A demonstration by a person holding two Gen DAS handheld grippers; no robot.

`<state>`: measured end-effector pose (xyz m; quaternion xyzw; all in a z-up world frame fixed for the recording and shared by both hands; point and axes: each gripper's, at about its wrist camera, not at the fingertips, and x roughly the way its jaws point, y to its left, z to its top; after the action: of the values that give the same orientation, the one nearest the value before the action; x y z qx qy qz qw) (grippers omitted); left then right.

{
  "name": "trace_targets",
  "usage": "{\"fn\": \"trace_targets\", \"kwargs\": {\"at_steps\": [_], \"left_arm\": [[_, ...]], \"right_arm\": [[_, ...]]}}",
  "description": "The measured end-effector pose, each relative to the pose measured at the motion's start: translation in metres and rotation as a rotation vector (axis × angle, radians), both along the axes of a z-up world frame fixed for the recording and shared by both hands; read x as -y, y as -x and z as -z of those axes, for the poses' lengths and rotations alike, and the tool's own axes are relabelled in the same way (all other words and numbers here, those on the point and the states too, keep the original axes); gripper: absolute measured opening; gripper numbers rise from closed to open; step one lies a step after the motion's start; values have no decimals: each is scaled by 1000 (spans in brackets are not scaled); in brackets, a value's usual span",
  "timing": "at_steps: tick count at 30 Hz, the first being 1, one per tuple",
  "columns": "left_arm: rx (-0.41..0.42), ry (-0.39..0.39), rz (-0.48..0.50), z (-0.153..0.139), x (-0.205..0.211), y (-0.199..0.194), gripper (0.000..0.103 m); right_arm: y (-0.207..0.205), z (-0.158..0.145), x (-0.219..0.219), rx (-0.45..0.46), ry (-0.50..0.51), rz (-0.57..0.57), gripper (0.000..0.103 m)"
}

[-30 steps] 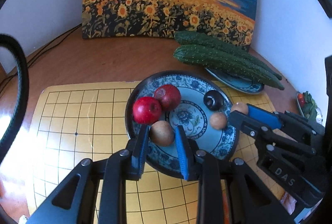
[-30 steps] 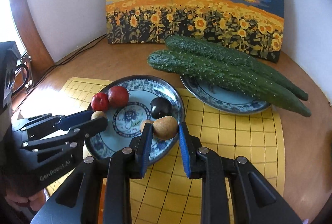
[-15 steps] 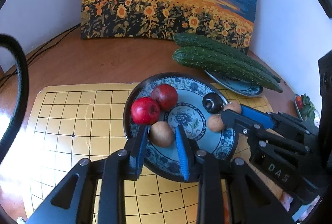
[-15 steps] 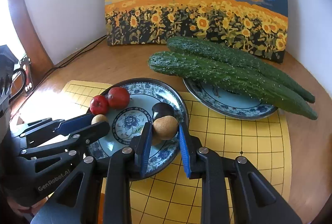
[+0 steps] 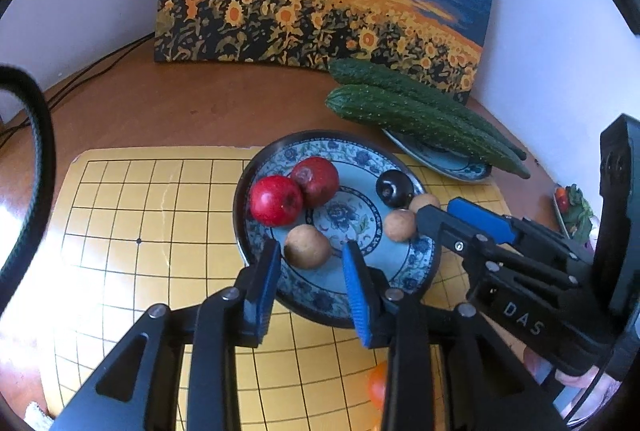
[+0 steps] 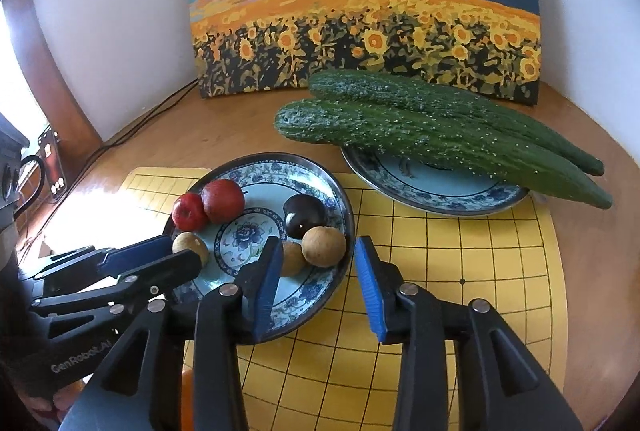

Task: Organize fruits
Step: 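Open both grippers to drop the kiwis onto the plate, then move both open grippers back to the two oranges on the board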

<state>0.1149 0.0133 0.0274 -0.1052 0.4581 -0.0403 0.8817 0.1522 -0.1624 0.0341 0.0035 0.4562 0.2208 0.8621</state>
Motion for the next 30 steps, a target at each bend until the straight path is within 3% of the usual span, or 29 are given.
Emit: {"fn": "trace_targets", "kwargs": {"at_steps": [18,30], "left_arm": [[-13,10,69,-17,11,42,33],[-41,24,142,-15,37,64,33]], "right_arm": [[53,-15,24,-44,-44,56,39],[84,-10,42,-51,-3,119,39]]}}
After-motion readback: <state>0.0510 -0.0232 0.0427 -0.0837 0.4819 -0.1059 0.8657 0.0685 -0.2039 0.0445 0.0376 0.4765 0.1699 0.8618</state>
